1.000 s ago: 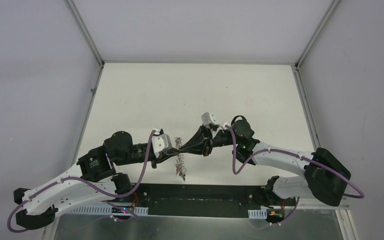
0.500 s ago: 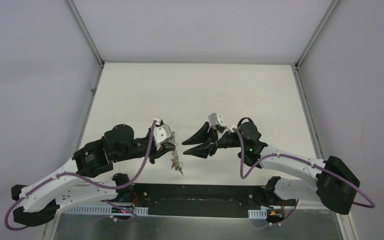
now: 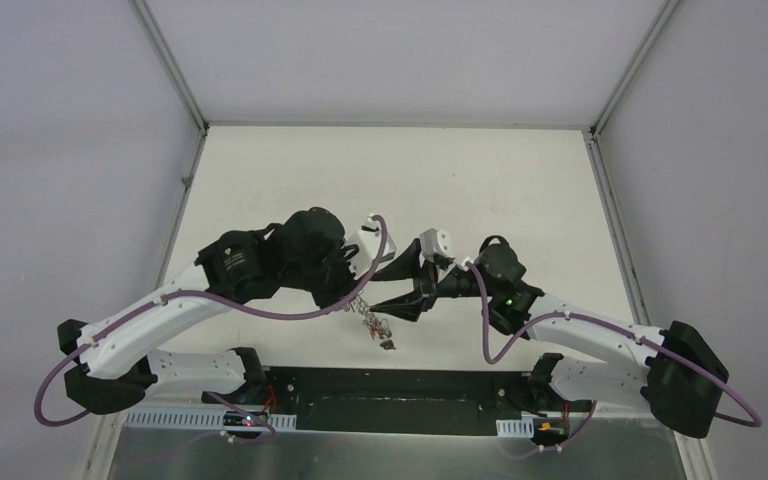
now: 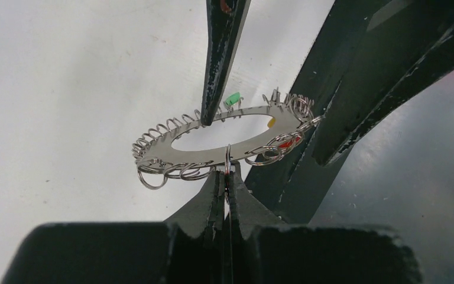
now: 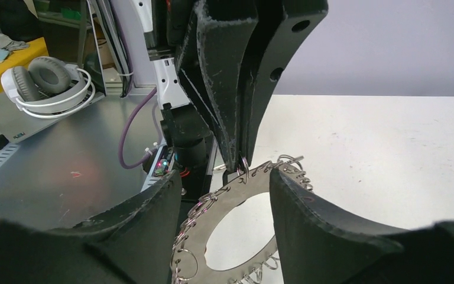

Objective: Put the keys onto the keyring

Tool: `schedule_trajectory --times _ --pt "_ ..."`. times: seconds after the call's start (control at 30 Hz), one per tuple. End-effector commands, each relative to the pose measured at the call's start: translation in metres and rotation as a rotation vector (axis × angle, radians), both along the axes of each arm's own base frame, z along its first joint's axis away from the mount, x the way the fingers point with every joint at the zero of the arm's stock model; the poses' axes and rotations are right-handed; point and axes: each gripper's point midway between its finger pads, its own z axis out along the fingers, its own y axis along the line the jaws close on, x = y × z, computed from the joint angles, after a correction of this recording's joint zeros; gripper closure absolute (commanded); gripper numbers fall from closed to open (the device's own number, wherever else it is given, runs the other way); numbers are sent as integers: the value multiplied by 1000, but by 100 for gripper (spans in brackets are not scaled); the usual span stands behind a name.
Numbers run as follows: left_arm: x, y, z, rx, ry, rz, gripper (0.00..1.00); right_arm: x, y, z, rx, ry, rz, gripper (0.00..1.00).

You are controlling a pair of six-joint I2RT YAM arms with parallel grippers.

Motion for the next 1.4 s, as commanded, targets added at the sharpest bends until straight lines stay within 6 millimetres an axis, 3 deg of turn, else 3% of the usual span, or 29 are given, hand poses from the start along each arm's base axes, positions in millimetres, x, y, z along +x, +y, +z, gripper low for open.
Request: schedule_trajectory --times 0.0,0.57,0.87,1.0,1.37 --pt "-9 3 16 33 60 2 100 5 3 9 34 -35 -20 43" --pt "-13 2 11 119 114 -27 100 2 21 9 88 28 70 76" --pt "-10 0 10 116 106 -24 100 -2 26 9 113 67 118 80" --pt "-9 -1 12 107 100 -25 100 -4 28 8 114 71 135 90" --pt "-9 -5 12 90 100 -31 100 -4 31 8 111 77 149 86"
